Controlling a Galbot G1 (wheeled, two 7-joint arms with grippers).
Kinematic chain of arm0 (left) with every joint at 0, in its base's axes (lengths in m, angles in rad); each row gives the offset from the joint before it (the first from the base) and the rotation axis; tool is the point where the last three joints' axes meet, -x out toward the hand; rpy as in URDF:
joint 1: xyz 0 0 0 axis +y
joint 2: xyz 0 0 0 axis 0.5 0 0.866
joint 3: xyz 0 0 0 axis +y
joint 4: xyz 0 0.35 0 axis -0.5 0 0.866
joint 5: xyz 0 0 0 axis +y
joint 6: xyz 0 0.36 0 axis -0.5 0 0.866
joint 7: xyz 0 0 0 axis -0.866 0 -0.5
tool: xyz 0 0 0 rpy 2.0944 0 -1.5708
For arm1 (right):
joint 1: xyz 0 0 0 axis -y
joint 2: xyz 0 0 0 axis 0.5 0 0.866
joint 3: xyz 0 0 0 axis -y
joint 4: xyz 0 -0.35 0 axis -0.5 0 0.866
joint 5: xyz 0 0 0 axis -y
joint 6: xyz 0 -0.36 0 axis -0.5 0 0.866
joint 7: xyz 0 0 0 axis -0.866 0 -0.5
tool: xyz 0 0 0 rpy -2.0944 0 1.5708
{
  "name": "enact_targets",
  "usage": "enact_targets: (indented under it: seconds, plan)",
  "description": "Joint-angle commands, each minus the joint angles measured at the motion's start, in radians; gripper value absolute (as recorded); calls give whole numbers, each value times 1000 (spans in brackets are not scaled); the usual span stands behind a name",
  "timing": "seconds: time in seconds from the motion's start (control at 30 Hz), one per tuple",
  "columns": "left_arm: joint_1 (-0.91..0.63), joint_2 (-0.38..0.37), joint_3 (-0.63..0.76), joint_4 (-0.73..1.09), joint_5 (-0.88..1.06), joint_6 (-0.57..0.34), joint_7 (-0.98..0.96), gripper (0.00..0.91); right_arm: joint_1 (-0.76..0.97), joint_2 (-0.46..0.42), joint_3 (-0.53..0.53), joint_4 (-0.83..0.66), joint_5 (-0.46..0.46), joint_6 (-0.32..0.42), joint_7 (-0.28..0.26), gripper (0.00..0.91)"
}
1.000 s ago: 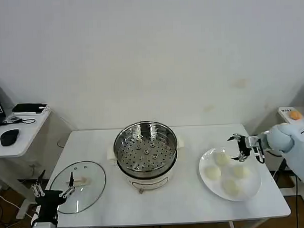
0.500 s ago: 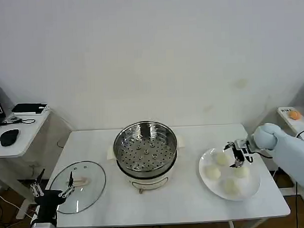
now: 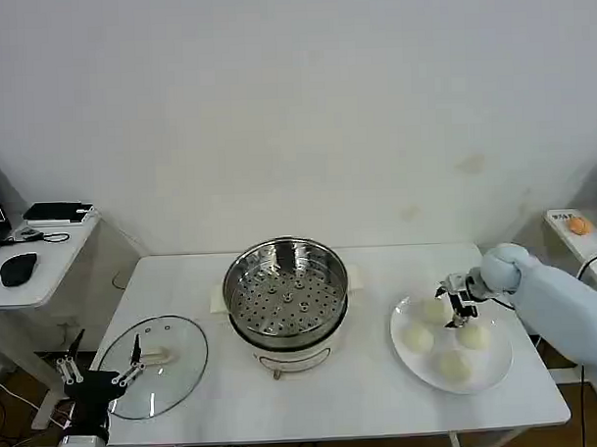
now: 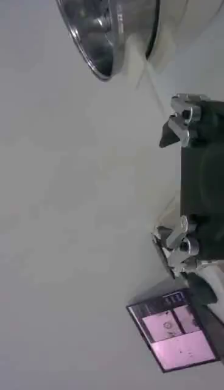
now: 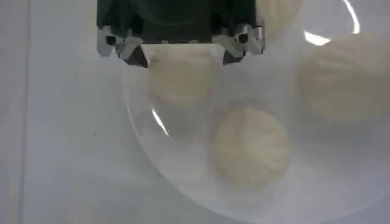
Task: Take steamed baozi put them in steamer then cover it.
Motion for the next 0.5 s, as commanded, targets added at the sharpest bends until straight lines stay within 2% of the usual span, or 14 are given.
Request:
enact_targets:
  seconds: [0.03, 0.07, 0.1, 0.37, 0.5]
  plan:
    - [-1, 0, -1, -1, 1, -1, -1, 907, 8, 22, -12, -30, -14, -11, 5, 675]
    - [0, -1, -1, -2, 1, -1, -1, 907, 9, 21, -12, -30, -13, -9, 3, 595]
    - [1, -1, -1, -3, 1, -2, 0, 907, 9, 20, -13, -28, -11, -8, 2, 574]
    - [7, -2, -2, -18, -1, -2, -2, 907, 19, -16, -15, 16, 0, -5, -14, 584]
    - [8, 2, -2, -14, -7, -1, -2, 907, 83, -71, -45, 70, 20, 15, -47, 584]
